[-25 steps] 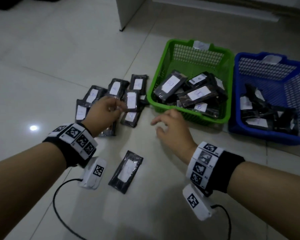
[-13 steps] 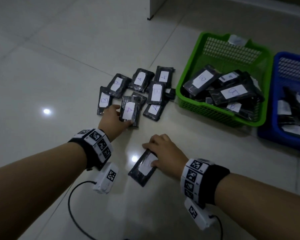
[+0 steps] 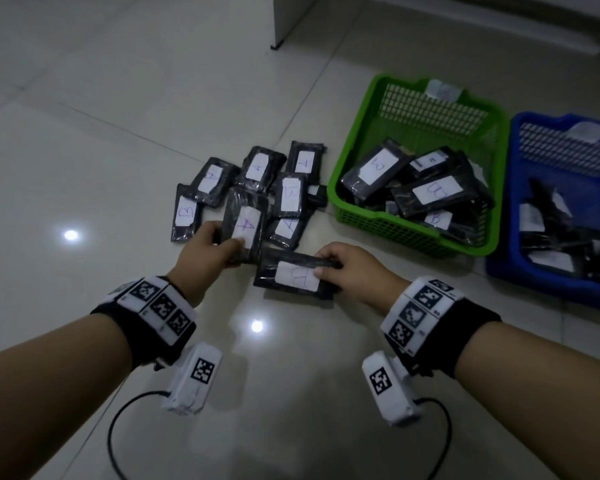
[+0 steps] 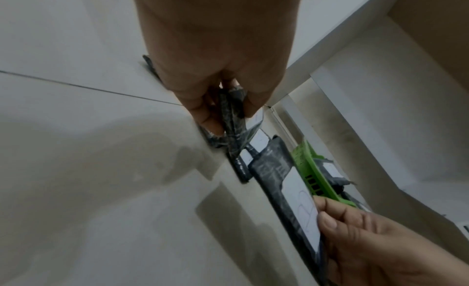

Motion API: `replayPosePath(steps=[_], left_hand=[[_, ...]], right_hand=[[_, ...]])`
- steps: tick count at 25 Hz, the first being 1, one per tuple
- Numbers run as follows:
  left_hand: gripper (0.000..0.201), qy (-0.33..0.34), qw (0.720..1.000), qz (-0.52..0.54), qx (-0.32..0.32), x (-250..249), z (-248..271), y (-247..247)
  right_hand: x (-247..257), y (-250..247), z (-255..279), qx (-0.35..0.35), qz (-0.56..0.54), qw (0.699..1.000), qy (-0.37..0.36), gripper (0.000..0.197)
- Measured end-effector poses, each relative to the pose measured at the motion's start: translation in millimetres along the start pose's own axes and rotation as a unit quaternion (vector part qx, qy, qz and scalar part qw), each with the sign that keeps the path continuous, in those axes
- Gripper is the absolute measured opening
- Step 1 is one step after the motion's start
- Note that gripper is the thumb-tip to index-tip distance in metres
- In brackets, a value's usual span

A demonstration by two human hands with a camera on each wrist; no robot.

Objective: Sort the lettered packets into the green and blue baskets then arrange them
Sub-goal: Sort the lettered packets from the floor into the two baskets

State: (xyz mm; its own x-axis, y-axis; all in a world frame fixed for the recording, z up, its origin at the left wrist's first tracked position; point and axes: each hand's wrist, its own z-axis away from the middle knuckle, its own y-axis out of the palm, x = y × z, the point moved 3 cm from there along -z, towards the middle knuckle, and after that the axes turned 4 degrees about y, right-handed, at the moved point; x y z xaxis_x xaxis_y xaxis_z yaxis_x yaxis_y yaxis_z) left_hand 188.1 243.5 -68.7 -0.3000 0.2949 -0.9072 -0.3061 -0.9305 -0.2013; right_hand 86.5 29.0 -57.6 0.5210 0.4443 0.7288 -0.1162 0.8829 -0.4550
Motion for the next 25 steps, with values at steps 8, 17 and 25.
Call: replayPosePath(steps=[8, 17, 25], left_hand=[[0.027, 0.062, 0.995, -0.031, 0.076, -102, -6, 55], [0.014, 0.070, 0.996, -0.003, 0.047, -158, -33, 173], [0.009, 0.062, 0.989, 0.096, 0.095, -146, 11, 280]], right_hand=[[15, -138, 12, -0.057, -0.009, 0.998, 0.005, 0.013], [-52, -216, -5, -0.201, -0.159, 0.966, 0.042, 0.009], [-81, -249, 18, -0.191, -0.229, 0.954, 0.034, 0.028]])
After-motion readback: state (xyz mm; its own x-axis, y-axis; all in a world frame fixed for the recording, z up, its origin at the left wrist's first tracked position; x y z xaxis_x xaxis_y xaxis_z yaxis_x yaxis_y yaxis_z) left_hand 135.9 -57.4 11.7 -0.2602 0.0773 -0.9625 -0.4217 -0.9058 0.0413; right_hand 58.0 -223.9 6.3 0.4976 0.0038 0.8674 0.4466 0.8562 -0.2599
